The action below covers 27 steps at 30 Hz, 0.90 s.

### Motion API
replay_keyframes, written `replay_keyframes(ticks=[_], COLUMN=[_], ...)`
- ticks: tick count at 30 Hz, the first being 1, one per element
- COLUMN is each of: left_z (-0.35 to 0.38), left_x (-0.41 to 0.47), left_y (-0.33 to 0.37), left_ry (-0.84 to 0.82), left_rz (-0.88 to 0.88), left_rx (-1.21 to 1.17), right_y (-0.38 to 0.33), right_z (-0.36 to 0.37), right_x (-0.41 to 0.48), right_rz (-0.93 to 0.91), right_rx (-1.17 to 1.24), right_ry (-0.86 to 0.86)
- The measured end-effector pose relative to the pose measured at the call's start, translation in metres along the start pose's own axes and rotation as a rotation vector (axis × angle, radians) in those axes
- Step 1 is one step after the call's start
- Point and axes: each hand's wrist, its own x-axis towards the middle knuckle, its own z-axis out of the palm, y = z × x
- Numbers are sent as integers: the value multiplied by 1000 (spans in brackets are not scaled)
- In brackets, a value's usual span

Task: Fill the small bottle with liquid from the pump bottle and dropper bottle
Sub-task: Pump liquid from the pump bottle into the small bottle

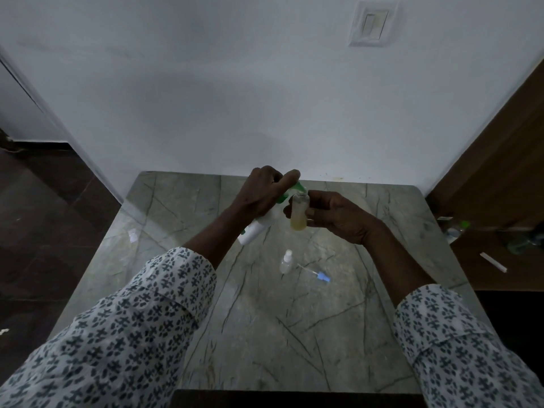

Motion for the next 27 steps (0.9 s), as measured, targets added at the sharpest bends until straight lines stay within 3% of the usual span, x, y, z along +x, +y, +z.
replay_keyframes(ticks=[6,18,27], left_z=[6,8,30], left_x=[-9,-7,-30], left_y=[-7,-20,-59], left_ry=[109,198,233], left_rz=[-15,-35,-16], left_rx=[-259,-419,-441], right_y=[-4,3,35], right_z=[12,12,17], right_x=[2,3,3], right_rz=[-36,-42,-10], right_rx=[-6,225,16], right_ry=[38,21,139])
